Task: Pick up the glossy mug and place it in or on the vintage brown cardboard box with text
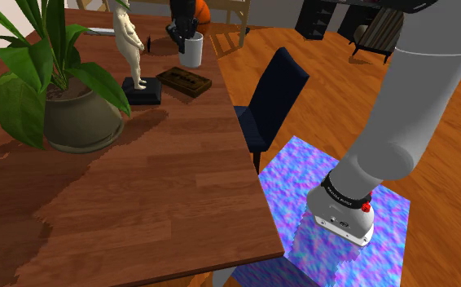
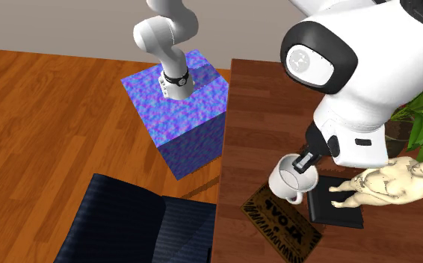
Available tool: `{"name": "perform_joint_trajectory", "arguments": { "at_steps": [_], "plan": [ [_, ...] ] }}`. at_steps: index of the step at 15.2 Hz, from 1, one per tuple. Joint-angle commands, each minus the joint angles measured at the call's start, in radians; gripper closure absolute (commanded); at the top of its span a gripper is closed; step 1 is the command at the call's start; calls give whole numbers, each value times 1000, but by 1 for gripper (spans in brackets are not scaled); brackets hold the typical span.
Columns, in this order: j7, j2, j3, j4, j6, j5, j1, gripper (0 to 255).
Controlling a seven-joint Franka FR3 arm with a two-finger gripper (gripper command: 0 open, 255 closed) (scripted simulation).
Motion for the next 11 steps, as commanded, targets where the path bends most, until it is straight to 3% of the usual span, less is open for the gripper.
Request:
{"name": "perform_joint_trajectory", "arguments": {
  "at_steps": [1, 4, 7, 11],
  "plan": [
    [-21, 75, -8, 117, -40, -4, -7, 255],
    [-52, 210, -18, 330, -116, -11, -13, 255],
    [-85, 381, -29, 613, -227, -17, -13, 255],
    [-80, 367, -29, 536, -164, -17, -17, 255]
  ]
}}
